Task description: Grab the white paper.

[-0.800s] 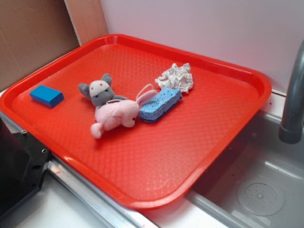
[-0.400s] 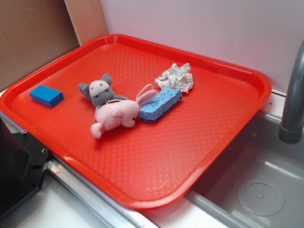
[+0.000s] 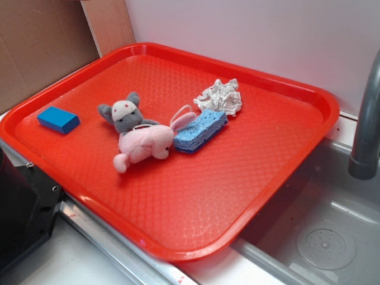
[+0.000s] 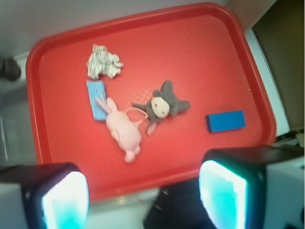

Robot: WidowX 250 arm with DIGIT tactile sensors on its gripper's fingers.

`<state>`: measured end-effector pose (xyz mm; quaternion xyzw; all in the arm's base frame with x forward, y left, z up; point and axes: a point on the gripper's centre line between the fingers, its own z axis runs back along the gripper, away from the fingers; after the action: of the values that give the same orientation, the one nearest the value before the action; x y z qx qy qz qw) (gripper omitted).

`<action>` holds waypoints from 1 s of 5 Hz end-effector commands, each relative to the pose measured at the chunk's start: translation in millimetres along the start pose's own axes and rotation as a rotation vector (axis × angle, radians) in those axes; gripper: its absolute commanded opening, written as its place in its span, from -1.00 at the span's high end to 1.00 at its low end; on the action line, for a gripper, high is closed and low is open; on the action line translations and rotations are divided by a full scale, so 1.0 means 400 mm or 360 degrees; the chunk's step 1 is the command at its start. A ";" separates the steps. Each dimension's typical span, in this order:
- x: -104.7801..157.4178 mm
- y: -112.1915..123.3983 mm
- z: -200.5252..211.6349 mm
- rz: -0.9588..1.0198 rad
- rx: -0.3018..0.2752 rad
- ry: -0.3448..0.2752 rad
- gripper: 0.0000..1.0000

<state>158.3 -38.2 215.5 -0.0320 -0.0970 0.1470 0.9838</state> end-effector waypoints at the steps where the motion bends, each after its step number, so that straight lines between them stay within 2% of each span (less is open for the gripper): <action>1: 0.122 -0.058 -0.111 0.0349 -0.0090 -0.0157 -1.00; 2: 0.184 -0.100 -0.206 0.0446 -0.0084 -0.0122 -1.00; 3: 0.224 -0.127 -0.292 0.0475 0.0027 -0.0141 -1.00; 5: 0.260 -0.152 -0.413 0.0487 0.0137 -0.0119 -1.00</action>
<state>295.3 -71.5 60.6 0.0191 -0.0962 0.2978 0.9496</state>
